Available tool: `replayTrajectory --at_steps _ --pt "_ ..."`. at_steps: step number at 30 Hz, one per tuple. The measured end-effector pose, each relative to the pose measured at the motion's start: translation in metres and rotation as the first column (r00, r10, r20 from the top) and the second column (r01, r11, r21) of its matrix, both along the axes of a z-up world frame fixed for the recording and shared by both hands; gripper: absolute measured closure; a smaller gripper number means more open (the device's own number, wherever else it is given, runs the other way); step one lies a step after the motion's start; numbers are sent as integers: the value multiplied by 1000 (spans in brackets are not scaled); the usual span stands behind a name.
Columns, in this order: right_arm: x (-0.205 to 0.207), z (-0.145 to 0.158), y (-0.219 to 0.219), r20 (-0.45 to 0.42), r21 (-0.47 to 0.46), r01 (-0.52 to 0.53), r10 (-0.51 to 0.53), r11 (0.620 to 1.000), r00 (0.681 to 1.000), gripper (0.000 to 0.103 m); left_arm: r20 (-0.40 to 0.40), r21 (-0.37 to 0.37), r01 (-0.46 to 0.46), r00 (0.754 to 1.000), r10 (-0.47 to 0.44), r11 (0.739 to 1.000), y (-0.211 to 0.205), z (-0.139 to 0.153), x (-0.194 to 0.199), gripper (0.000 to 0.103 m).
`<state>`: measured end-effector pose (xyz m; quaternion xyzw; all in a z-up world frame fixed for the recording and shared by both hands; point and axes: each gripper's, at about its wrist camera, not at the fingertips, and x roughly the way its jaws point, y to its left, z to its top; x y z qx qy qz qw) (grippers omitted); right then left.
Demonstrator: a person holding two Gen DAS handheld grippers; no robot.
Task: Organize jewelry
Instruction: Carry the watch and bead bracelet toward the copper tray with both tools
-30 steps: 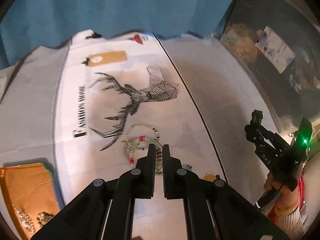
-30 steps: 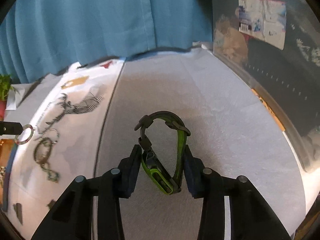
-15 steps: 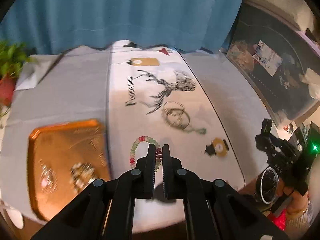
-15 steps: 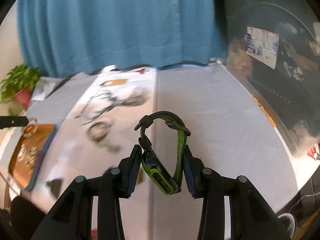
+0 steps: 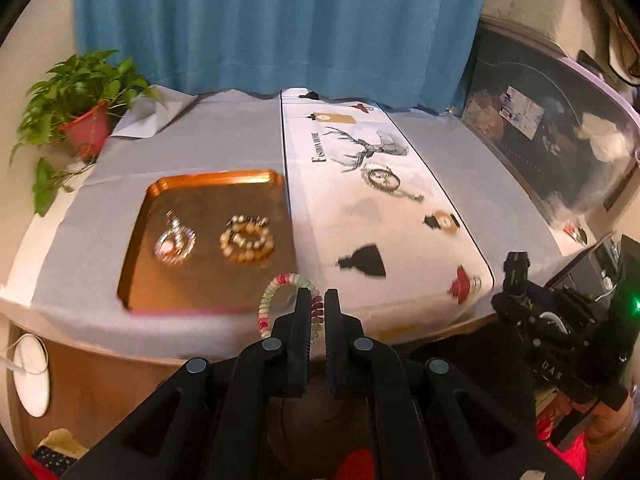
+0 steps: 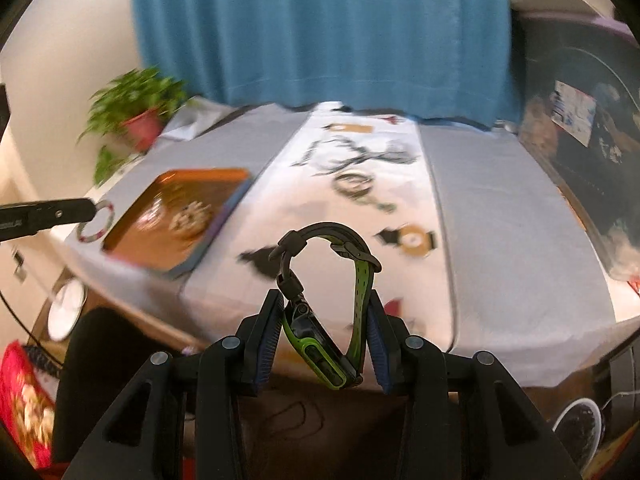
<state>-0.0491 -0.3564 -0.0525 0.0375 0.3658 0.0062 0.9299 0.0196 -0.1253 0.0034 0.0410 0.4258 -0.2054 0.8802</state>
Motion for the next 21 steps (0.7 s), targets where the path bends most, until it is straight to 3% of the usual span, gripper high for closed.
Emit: replayTrajectory --at_steps 10,21 --pt "-46 -9 77 -45 19 -138 139 990 989 62 3 -3 -1 1000 1 1000 30 -12 -44 99" --pt "-46 -9 110 -63 -12 -202 201 979 978 62 22 -1 -15 1000 15 1000 45 -14 -49 99"
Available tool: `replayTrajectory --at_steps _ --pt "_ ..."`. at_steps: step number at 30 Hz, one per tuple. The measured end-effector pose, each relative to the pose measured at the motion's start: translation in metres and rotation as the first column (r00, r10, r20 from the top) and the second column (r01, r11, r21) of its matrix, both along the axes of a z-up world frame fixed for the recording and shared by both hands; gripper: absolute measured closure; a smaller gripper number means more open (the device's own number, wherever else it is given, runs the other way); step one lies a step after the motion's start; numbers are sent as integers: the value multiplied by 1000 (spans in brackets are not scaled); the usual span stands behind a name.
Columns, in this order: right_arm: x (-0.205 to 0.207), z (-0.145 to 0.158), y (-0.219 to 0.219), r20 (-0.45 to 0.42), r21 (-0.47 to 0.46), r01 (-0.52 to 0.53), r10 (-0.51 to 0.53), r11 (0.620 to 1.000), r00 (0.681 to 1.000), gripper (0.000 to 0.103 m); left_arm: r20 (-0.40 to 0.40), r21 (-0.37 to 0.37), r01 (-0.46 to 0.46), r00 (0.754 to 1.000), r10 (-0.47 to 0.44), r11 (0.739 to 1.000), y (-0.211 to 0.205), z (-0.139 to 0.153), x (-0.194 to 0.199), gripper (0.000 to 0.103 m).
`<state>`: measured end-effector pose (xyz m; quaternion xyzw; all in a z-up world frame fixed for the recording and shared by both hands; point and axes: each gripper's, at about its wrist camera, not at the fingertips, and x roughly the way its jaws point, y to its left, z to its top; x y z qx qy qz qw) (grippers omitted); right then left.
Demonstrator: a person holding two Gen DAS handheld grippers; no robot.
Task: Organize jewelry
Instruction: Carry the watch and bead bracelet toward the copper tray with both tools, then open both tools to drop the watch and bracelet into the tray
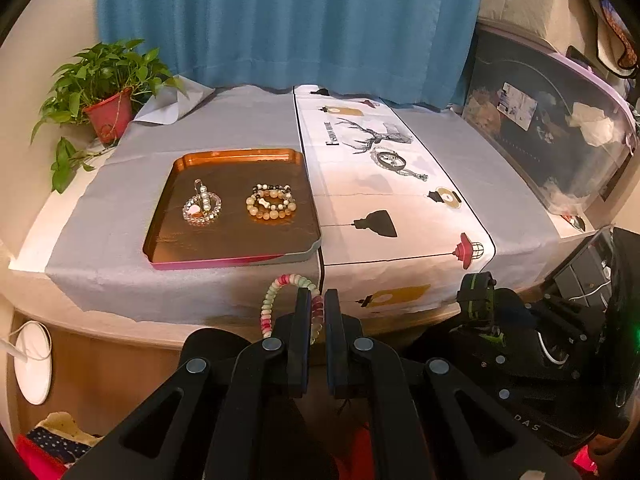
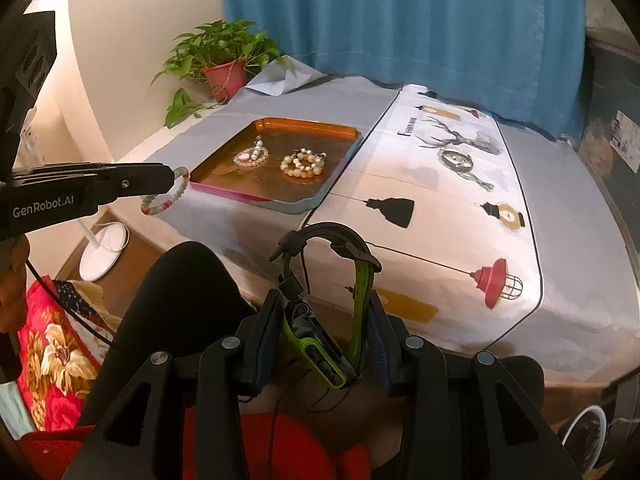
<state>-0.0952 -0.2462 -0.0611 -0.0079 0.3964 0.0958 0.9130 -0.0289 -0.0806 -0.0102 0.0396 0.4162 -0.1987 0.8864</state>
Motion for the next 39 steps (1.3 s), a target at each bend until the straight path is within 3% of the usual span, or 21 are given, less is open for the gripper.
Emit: replayTrajectory --at_steps 12,22,31,39 --pt "10 1 4 -6 -19 -7 7 1000 1000 62 -2 -7 -7 1000 7 1000 4 2 13 99" --pt "43 1 20 -20 -38 -40 39 998 999 62 -12 -35 -28 1000 27 999 21 -1 41 99" --pt "105 4 38 -15 -51 -72 71 996 997 61 3 -72 -88 996 88 994 47 6 108 99" --pt "182 0 60 -6 -42 -104 104 994 995 61 5 -56 -105 994 105 993 51 -6 176 99"
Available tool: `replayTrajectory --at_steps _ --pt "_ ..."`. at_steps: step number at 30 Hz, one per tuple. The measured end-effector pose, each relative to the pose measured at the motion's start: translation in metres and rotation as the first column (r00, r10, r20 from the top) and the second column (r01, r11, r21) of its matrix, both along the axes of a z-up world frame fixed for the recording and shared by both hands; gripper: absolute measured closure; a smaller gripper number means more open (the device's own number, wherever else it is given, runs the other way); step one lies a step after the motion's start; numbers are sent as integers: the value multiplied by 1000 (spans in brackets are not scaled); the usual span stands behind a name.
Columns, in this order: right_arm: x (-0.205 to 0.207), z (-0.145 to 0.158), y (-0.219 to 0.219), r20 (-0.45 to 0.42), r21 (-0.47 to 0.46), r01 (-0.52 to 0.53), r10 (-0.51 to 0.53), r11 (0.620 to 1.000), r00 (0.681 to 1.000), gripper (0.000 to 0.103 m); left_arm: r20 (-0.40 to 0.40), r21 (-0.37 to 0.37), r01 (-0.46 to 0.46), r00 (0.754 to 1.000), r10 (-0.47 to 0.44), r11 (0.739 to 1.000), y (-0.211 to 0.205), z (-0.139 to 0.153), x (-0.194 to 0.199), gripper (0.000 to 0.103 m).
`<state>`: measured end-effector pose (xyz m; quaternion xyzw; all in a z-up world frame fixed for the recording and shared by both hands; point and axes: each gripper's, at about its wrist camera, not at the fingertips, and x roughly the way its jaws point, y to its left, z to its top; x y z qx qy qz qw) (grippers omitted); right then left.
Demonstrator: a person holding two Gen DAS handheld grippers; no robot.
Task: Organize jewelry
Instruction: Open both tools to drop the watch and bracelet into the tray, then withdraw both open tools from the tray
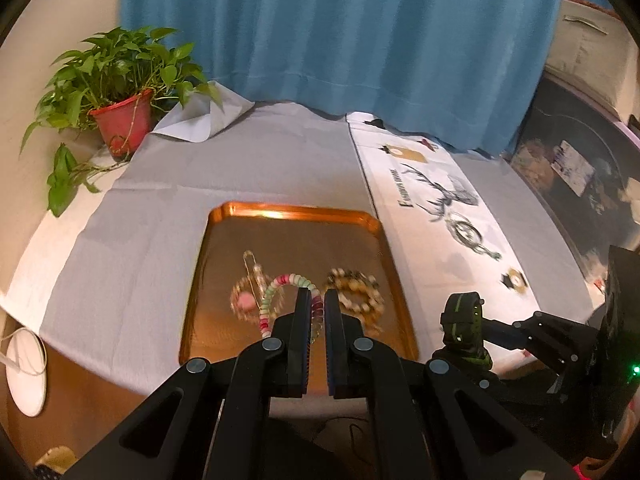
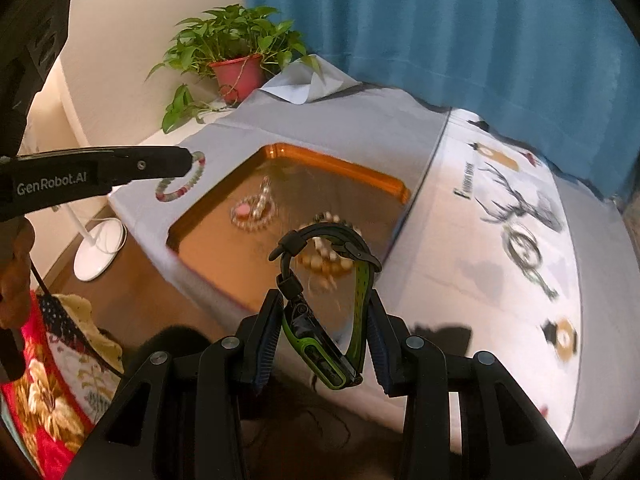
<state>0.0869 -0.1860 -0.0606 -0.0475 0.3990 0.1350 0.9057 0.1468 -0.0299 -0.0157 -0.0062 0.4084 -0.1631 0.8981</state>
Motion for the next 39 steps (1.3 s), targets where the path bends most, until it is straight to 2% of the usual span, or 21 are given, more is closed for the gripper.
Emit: replayTrajectory --at_steps 8,13,14,15,16,17,18,19,21,24,31,39 --pt "66 -18 15 -23 12 -3 4 1000 1000 61 -43 8 -13 999 14 1000 3 -29 51 99" --pt "90 -33 25 -43 8 -7 8 1000 999 60 -61 32 -23 998 25 999 5 -50 79 98" --pt "95 -35 26 -45 17 -8 8 1000 999 57 -66 33 -25 997 27 999 6 -54 83 91" --pt "97 -37 26 -44 24 -13 14 1000 999 47 -85 42 -27 996 30 999 7 -58 89 79" --pt "101 -39 27 -47 26 -17 18 1000 999 45 -108 60 -44 993 50 997 9 -62 93 46" --pt "103 -40 28 -50 20 -17 18 1000 999 38 -116 78 -71 990 80 994 12 -64 94 14" --pt "104 -42 29 -53 0 -14 14 1000 998 29 -112 86 -93 988 102 992 14 -64 93 6" --pt "103 -42 29 -50 -7 -19 19 1000 999 25 -94 79 -119 987 126 990 18 -63 86 3" --pt "95 -40 26 -37 -8 -19 19 1000 999 21 -94 66 -122 987 128 990 24 -61 74 3" --pt "77 -38 16 -51 -1 6 -6 1000 999 20 -109 94 -136 983 146 986 28 -60 50 3" --pt "2 -20 -19 -51 66 105 -102 992 993 20 -53 123 -140 988 147 982 25 -39 -40 3" --pt "-81 14 -30 33 92 108 -111 990 993 20 0 97 -117 993 118 988 9 -2 -108 3"
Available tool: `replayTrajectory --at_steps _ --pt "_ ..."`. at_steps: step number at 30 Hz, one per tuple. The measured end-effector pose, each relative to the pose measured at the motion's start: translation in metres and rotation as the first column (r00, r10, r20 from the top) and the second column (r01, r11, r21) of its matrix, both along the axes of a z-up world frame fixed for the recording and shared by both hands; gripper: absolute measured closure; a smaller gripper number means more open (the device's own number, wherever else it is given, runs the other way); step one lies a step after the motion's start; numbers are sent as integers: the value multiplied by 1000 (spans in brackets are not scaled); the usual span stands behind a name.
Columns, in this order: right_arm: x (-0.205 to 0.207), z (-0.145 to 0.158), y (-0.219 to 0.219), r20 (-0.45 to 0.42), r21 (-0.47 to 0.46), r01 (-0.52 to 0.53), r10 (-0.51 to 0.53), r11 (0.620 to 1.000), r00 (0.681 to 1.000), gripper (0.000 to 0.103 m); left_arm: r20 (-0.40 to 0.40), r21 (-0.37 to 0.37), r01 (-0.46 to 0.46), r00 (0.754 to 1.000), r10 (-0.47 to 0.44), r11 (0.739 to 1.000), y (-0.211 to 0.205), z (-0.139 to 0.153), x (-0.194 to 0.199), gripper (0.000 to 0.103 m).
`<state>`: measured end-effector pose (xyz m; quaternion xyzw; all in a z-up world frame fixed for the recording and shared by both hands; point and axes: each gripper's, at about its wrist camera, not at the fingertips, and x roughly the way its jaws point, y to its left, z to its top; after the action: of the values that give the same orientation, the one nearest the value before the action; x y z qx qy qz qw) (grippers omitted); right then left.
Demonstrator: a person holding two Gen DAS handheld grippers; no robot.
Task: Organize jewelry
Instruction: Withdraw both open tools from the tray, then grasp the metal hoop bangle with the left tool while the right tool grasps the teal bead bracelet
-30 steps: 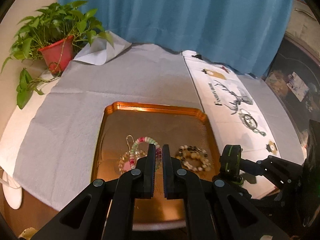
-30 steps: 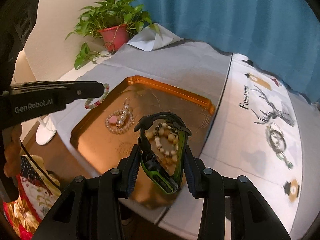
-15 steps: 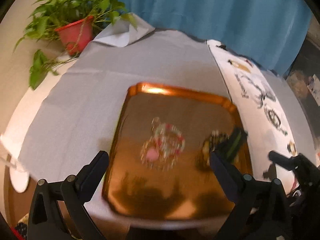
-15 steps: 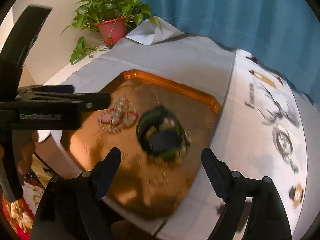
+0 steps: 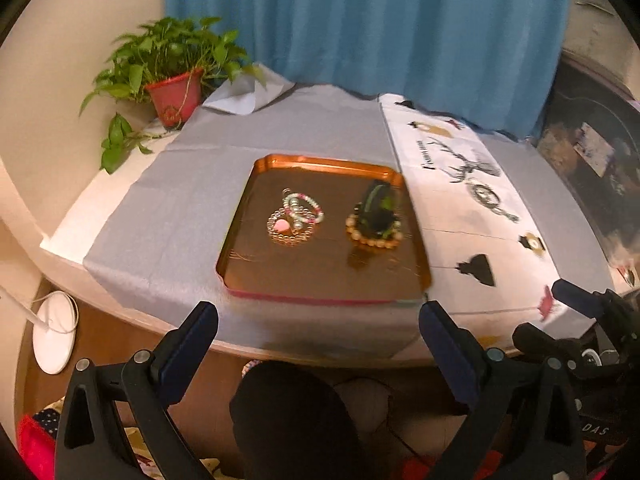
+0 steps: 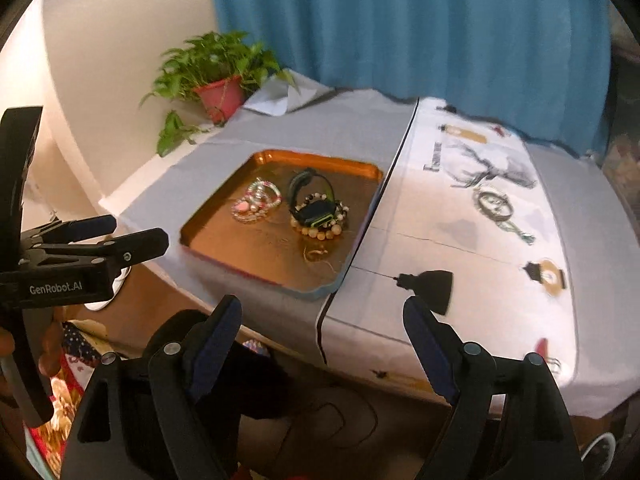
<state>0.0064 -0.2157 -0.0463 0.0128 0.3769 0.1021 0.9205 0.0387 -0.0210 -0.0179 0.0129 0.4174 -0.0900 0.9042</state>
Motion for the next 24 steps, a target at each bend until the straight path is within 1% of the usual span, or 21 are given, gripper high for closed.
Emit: replayTrajectory --at_steps 4,8,11,16,24 --pt "-34 17 -3 50 17 10 -10 1000 999 20 39 18 27 999 -28 999 -9 19 -29 3" --pt "-61 30 -10 99 30 22 -25 999 995 19 65 34 46 997 -48 998 -20 29 -49 3" --pt "-75 35 -13 119 29 30 -33 999 992 18 80 31 59 995 -61 998 -27 36 -63 3" --pt "-94 40 -20 138 39 44 -49 998 989 18 106 49 75 991 -80 996 -37 45 -81 3" --pt "-114 44 -30 164 65 69 -78 996 983 18 141 77 92 985 -102 993 -47 55 -96 3"
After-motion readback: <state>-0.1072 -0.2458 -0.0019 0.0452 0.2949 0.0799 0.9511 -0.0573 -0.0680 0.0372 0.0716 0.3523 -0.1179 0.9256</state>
